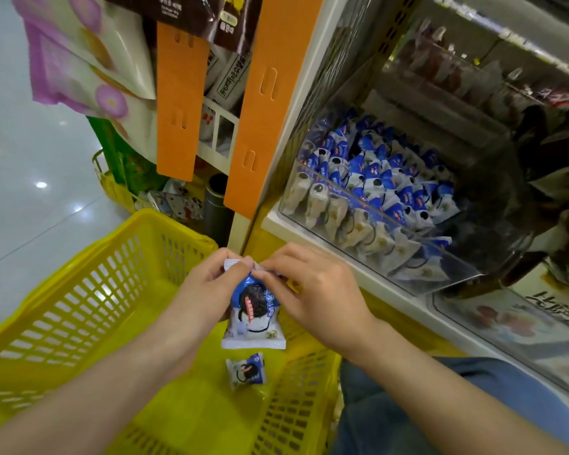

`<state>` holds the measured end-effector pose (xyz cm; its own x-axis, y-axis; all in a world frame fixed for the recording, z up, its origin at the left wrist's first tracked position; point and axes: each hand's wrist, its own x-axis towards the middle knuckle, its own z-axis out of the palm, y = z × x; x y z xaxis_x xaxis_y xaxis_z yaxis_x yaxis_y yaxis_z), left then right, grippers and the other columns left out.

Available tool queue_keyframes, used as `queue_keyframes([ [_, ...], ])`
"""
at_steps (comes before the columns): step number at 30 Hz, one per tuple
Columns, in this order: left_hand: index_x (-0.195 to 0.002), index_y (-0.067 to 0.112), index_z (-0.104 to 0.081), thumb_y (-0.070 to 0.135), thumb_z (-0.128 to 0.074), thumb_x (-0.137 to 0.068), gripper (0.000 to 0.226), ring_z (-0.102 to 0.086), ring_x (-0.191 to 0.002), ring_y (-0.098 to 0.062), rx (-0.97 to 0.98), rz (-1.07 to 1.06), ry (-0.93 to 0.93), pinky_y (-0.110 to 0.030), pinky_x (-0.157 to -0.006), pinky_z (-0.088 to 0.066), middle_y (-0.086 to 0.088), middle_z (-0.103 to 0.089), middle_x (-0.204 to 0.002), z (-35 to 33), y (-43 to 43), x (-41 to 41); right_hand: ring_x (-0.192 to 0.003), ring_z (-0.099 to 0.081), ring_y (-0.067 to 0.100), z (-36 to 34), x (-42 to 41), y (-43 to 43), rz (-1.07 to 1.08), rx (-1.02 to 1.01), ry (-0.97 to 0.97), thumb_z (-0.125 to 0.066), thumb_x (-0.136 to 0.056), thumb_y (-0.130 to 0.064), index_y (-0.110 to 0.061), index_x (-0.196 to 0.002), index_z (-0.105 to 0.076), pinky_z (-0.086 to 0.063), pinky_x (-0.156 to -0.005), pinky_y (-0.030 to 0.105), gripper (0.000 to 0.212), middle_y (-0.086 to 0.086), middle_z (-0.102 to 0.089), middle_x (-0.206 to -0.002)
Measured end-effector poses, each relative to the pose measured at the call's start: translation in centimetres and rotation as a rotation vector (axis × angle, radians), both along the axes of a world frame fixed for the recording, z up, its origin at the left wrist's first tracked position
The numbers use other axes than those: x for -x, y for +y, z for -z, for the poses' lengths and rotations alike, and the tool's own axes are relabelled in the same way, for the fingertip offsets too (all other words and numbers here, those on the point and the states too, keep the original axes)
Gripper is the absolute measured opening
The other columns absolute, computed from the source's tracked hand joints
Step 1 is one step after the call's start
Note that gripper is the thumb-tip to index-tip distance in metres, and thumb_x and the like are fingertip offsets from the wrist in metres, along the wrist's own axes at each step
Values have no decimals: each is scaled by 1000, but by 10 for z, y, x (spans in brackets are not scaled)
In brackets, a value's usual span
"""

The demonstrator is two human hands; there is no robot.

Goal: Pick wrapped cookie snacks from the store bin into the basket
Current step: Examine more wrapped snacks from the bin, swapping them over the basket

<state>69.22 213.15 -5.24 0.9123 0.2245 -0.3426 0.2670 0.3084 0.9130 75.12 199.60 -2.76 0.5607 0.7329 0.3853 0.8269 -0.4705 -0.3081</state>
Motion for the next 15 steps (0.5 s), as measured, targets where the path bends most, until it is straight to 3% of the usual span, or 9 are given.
queue_keyframes([
  [4, -87, 16, -59, 18, -60, -86, 3, -67, -63, -14, 154, 28, 92, -30, -61, -54, -9, -69, -82, 1, -1, -2, -71, -57, 8, 1, -5, 3, 181, -205, 335, -57, -91, -21, -12, -84, -66, -47, -64, 27, 15, -3, -61, -76],
  [7, -102, 8, -56, 9, -66, -79, 25, -70, -75, -16, 92, 37, 45, -30, -64, -58, -10, -71, -93, 3, -1, 0, -73, -64, 18, 0, -12, 4, 368, -323, 654, -50, -95, -18, -14, -82, -56, -56, -62, 38, 15, 10, -64, -81],
  [10, -102, 9, -58, 10, -65, -79, 24, -70, -79, -16, 51, -99, -42, -29, -70, -57, -5, -74, -89, 2, 5, 0, -66, -66, 12, -1, -15, 5, 452, -447, 1076, -43, -97, -14, -13, -83, -48, -57, -53, 24, 15, 15, -64, -89],
  [13, -91, 12, -63, 16, -62, -84, 8, -68, -71, -4, -45, -201, -68, -18, -64, -56, 3, -73, -77, 4, 14, -4, -61, -64, 7, 1, -13, 4, 400, -243, 1281, -42, -98, -13, -10, -90, -48, -55, -55, 20, 10, 8, -65, -84],
  [15, -82, 15, -65, 15, -60, -87, 7, -65, -66, -2, -138, -230, -88, -15, -61, -54, 5, -71, -72, 5, 18, -5, -79, -64, 12, 8, -10, 1, 365, 28, 1144, -49, -95, -18, -7, -108, -48, -56, -72, 29, 16, 12, -66, -101],
])
